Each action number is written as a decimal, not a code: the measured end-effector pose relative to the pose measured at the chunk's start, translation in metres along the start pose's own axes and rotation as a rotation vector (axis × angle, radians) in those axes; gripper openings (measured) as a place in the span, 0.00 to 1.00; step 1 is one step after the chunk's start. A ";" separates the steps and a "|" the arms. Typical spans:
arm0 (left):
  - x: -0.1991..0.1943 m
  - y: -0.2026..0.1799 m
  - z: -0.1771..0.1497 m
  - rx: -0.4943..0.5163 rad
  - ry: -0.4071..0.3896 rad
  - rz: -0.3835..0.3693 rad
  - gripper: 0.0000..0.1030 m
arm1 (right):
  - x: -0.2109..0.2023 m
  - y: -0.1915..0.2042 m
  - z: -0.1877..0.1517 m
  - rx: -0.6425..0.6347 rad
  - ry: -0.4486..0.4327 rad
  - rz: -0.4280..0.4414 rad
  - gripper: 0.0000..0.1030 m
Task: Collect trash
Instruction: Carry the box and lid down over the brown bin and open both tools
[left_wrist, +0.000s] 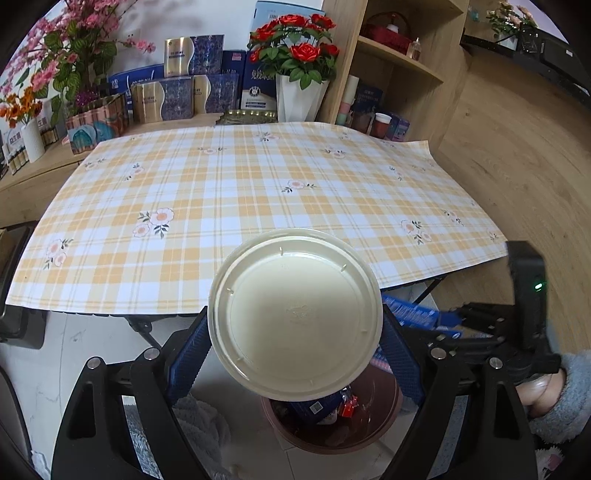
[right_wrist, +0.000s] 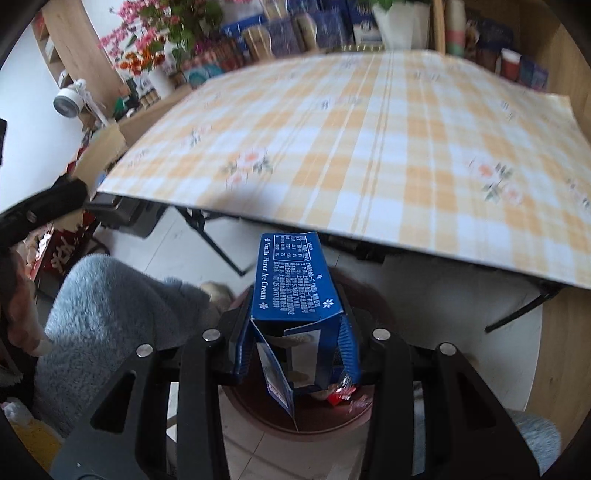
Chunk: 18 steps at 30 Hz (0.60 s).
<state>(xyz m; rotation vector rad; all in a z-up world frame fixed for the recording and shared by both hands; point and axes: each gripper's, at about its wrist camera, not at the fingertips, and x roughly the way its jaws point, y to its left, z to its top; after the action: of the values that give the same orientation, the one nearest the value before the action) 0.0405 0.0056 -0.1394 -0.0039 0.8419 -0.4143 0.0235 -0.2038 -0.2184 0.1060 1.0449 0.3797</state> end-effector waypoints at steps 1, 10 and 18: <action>0.001 0.000 0.000 0.000 0.002 -0.001 0.81 | 0.006 0.000 -0.001 -0.001 0.019 -0.005 0.40; 0.019 -0.001 -0.005 0.012 0.036 -0.004 0.81 | 0.026 -0.015 -0.001 0.076 0.064 -0.017 0.74; 0.046 -0.013 -0.015 0.087 0.103 -0.016 0.81 | -0.018 -0.024 0.021 0.069 -0.091 -0.079 0.92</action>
<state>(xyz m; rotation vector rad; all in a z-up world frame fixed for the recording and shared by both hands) 0.0527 -0.0205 -0.1804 0.0920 0.9256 -0.4684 0.0396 -0.2303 -0.1988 0.1424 0.9693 0.2649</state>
